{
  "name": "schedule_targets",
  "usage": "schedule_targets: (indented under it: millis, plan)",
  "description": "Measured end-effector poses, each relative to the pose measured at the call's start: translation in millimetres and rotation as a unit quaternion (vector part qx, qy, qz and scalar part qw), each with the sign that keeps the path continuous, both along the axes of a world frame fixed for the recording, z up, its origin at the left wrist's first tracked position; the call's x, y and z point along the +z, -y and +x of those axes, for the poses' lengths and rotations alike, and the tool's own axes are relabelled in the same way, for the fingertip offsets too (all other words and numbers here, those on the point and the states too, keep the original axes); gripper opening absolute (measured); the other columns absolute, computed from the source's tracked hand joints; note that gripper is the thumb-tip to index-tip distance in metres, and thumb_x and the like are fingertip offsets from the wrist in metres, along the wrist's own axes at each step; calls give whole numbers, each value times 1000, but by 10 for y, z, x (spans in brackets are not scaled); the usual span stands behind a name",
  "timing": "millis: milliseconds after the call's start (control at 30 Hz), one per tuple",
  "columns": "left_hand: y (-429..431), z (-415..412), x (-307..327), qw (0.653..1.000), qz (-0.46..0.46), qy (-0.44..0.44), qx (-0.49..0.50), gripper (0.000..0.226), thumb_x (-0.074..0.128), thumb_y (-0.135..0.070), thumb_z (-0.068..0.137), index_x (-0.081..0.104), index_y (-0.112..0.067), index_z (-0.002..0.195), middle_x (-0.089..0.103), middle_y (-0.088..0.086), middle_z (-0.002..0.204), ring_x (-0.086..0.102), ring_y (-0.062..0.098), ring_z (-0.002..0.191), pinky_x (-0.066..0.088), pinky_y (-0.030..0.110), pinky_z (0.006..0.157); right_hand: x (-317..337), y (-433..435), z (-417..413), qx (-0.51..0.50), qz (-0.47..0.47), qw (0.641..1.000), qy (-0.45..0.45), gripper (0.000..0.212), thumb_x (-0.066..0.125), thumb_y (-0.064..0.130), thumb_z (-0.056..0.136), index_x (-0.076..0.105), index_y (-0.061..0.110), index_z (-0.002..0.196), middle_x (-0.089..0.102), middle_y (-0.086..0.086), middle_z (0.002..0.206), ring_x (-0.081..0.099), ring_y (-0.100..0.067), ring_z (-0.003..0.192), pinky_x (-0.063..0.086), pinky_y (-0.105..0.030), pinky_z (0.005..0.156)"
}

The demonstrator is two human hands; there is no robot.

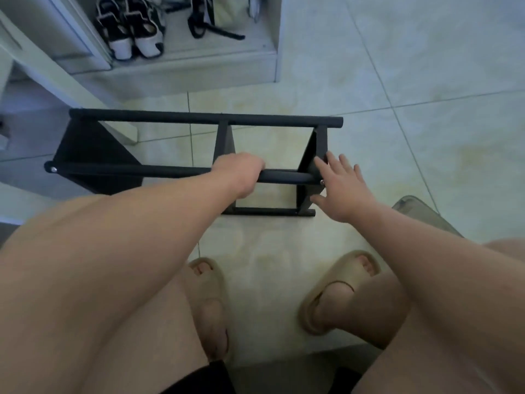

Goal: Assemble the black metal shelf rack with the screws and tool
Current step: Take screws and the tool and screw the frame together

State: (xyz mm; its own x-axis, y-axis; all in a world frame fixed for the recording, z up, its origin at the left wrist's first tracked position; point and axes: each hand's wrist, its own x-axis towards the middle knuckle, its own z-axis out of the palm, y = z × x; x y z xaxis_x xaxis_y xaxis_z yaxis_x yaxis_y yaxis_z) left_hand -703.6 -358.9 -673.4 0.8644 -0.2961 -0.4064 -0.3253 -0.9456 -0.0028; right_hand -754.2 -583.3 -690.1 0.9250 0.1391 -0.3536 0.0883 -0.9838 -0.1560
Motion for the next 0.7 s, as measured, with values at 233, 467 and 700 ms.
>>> schedule_targets:
  millis: [233, 467, 700]
  plan:
    - [0, 331, 292, 989, -126, 72, 0, 39, 50, -3, 94, 48, -30, 122, 50, 1, 101, 51, 25, 79, 36, 34, 57, 378, 126, 185, 0, -5, 999, 42, 95, 58, 45, 98, -9, 23, 162, -13, 1, 170, -14, -29, 156, 0, -48, 126]
    - [19, 739, 458, 992, -121, 40, -19, 40, 46, -5, 93, 54, -29, 124, 58, 4, 108, 58, 29, 92, 48, 38, 72, 491, 156, 632, 0, -3, 998, 64, 94, 54, 54, 98, -8, 24, 163, -14, 3, 170, -16, -29, 156, -2, -48, 127]
    - [-108, 1347, -143, 992, -127, 5, -4, 37, 46, -13, 97, 54, -30, 129, 60, 1, 117, 56, 27, 99, 43, 36, 76, -93, 117, 1262, 14, 26, 999, 28, 92, 50, 61, 97, -2, 25, 163, -7, 4, 171, -11, -26, 156, 2, -46, 127]
